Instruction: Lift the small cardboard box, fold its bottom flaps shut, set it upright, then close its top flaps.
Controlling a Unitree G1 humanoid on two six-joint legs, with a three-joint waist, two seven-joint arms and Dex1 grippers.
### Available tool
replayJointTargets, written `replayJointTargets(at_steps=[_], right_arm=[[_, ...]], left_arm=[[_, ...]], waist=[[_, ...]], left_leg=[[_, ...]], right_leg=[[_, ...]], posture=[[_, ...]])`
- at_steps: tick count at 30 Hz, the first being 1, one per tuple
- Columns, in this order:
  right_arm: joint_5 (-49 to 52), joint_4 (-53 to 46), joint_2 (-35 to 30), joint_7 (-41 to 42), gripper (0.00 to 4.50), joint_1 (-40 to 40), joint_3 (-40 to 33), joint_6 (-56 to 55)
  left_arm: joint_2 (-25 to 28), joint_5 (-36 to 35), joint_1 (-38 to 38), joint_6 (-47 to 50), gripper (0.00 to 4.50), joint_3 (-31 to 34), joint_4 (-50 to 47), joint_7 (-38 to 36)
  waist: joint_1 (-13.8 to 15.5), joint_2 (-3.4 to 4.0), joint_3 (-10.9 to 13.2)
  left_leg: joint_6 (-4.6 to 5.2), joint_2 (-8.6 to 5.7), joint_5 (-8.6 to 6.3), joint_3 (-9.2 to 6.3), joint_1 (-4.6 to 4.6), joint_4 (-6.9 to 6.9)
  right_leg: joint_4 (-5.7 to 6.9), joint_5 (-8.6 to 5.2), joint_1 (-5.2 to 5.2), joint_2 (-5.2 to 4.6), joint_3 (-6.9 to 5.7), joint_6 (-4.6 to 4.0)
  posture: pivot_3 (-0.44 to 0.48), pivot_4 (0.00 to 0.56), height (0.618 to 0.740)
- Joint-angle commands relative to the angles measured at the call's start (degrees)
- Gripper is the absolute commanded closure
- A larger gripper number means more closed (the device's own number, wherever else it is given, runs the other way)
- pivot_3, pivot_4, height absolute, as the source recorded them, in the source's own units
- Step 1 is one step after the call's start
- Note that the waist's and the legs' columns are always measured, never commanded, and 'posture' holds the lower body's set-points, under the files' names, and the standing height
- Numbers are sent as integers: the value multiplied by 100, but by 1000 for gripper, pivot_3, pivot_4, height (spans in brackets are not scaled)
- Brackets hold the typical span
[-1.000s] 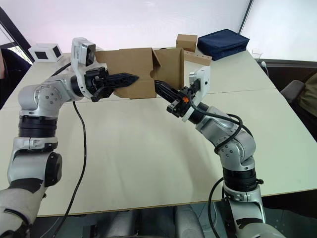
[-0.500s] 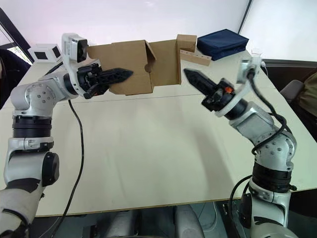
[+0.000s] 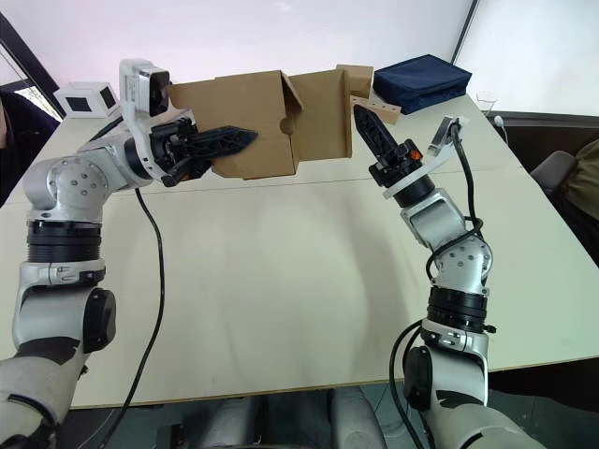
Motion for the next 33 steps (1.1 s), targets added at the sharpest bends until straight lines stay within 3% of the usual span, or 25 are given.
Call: replayJointTargets(at_steps=[1,27,33], right_arm=[[511,-268,151,-55,1840,-79,-86,130],[2184,-934,1065,-714,1840,167,202,111],[2005,-1041,1109,-760,1840,315,472,109]], left_arm=[[49,-130,-78,3,4500,159,-176,45],[-18,-66,-192,-137,4500,143,76,117],[-12,-69,-211,-141,4500,148,99,122]], waist=[[-5,0,0],[-11,2,1],[-9,3,1]], left_leg=[[0,0,0,0,0,0],[0,0,0,-1,0,-2],[1,0,0,-2,0,-2]], right_leg=[[0,0,0,0,0,0],[1,0,-2,1,0,0],[1,0,-2,2,0,0]], posture=[[0,150,740],[0,150,740],[0,150,740]])
